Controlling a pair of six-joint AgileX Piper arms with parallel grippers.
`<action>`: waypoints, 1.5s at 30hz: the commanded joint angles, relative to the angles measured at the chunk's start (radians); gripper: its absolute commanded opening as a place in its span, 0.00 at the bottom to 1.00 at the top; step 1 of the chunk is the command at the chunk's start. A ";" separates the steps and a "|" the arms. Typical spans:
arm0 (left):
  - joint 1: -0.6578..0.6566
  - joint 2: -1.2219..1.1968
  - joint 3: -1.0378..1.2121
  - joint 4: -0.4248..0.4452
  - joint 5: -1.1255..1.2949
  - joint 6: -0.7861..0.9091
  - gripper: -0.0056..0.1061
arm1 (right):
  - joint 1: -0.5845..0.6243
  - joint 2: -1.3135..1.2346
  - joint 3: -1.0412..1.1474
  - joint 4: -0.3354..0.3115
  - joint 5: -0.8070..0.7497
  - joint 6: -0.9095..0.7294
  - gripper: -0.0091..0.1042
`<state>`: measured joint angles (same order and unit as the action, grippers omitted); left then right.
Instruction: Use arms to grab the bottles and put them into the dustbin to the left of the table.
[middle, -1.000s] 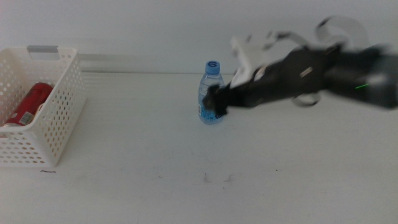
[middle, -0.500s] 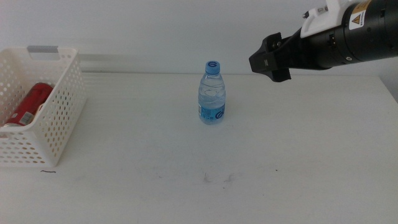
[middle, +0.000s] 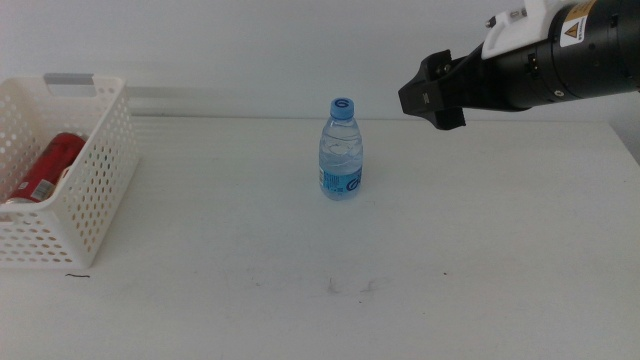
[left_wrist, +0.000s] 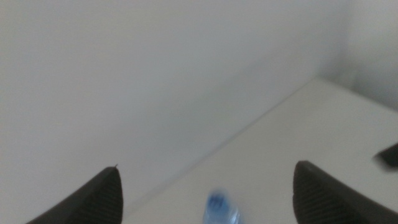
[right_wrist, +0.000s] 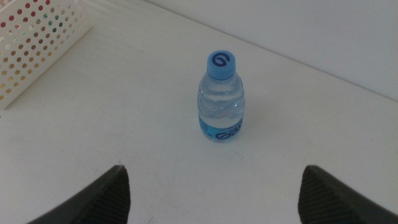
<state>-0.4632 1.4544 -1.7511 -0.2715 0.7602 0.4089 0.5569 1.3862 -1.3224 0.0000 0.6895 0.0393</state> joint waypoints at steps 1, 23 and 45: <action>0.016 -0.067 0.107 0.080 -0.012 -0.130 0.89 | 0.000 -0.009 0.003 -0.007 -0.011 -0.001 0.77; 0.053 0.138 1.171 0.606 -1.444 -0.759 0.89 | 0.000 -0.009 0.003 0.000 -0.008 0.006 0.77; 0.053 0.788 0.608 0.692 -1.662 -0.840 0.89 | 0.000 -0.009 0.003 0.000 -0.008 0.006 0.77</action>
<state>-0.4117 2.2153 -1.1055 0.4169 -0.8970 -0.4210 0.5569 1.3862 -1.3224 0.0000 0.6895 0.0442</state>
